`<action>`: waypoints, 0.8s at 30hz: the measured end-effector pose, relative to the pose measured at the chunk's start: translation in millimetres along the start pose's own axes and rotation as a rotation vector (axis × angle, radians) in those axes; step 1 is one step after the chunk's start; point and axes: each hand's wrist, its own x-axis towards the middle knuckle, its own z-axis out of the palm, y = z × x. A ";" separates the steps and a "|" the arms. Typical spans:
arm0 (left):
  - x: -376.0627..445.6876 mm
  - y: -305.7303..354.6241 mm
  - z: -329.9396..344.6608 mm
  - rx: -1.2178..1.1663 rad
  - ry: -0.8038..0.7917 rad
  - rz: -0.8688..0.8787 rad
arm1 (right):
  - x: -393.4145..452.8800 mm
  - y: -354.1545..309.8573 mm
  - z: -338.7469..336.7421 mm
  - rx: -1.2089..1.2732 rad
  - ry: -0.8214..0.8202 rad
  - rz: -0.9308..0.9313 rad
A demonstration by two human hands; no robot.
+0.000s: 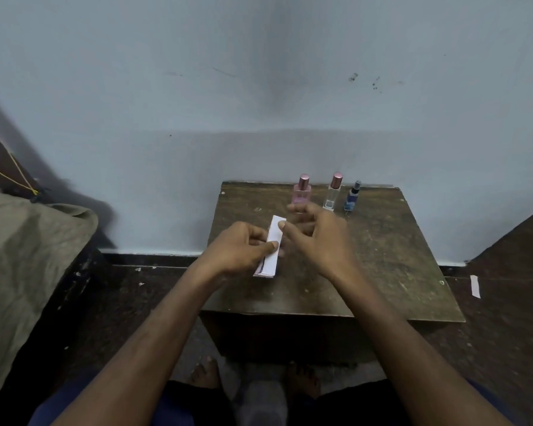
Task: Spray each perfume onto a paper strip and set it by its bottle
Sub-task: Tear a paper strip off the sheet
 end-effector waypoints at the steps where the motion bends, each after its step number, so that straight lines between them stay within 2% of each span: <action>1: 1.0 -0.7 0.3 -0.026 0.033 -0.002 | -4.1 -0.9 -2.0 -0.144 0.061 -0.179; 3: 3.0 -3.1 -1.2 -0.072 0.078 -0.002 | -14.8 -3.2 -7.6 -0.269 0.027 -0.528; 5: 4.7 -5.4 -3.4 -0.127 0.096 -0.010 | -23.5 -0.2 -10.4 -0.303 -0.119 -0.701; 8: 7.5 -8.4 -4.4 -0.183 0.103 -0.012 | -22.5 9.0 -4.9 -0.389 -0.270 -0.713; 11: 7.5 -9.0 -3.5 -0.214 0.095 -0.025 | -16.8 11.6 3.3 -0.423 -0.275 -0.730; 14: 8.1 -9.0 -3.5 -0.145 0.104 -0.014 | -14.7 11.4 5.6 -0.409 -0.252 -0.766; 17: 5.8 -6.4 -2.3 -0.112 0.110 -0.010 | -16.5 7.7 6.2 -0.389 -0.214 -0.721; 20: 8.0 -6.5 -1.1 -0.059 0.102 -0.006 | -17.1 2.8 3.5 -0.298 -0.124 -0.542; 24: 11.7 -7.6 2.6 -0.045 0.090 -0.003 | -19.6 -3.9 -0.5 -0.038 -0.079 -0.290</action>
